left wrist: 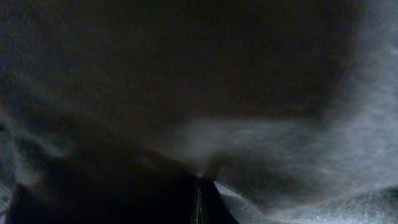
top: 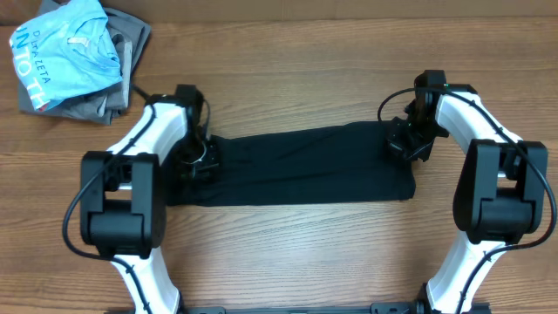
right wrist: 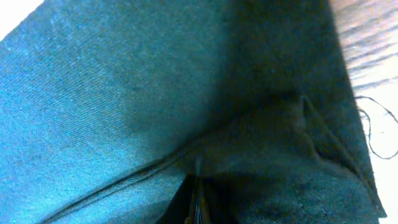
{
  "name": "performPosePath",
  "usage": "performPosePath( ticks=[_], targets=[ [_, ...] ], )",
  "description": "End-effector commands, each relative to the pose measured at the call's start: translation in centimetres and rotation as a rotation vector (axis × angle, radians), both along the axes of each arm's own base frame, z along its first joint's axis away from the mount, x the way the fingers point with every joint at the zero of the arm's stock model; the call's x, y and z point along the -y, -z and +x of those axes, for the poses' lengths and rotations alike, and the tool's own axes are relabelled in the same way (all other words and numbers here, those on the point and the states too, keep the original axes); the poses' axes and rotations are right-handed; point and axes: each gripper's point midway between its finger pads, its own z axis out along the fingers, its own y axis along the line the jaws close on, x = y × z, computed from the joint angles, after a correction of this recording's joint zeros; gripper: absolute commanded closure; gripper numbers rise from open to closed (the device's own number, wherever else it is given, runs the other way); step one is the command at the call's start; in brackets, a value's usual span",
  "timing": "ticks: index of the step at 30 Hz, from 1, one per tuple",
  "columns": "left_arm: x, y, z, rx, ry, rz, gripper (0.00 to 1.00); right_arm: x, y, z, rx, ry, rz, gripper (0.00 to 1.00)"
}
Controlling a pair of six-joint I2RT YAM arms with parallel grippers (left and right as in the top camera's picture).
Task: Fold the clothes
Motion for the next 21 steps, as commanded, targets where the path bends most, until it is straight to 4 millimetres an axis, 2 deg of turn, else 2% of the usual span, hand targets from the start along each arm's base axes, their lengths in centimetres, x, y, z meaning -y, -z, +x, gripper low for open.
performPosePath(
  ticks=[1,9,16,19,21],
  targets=[
    [-3.1,1.7,-0.3,0.004,-0.060,0.044,0.96,1.1,1.6,-1.3,-0.050,0.067,-0.063,0.96],
    [-8.0,2.4,3.9,0.181,-0.198,0.052,0.96,1.5,1.7,0.6,0.026,0.094,-0.061,0.96],
    [-13.0,2.2,4.9,0.240,-0.304,0.152,0.95,1.6,1.4,3.2,0.128,0.108,-0.061,0.96],
    [-13.7,1.5,5.4,0.250,-0.322,0.150,0.88,1.7,0.1,4.3,0.153,0.108,-0.062,0.96],
    [-14.0,0.5,6.0,0.258,-0.317,0.153,0.86,1.8,-1.6,5.3,0.171,0.082,-0.065,0.96]
  ],
)
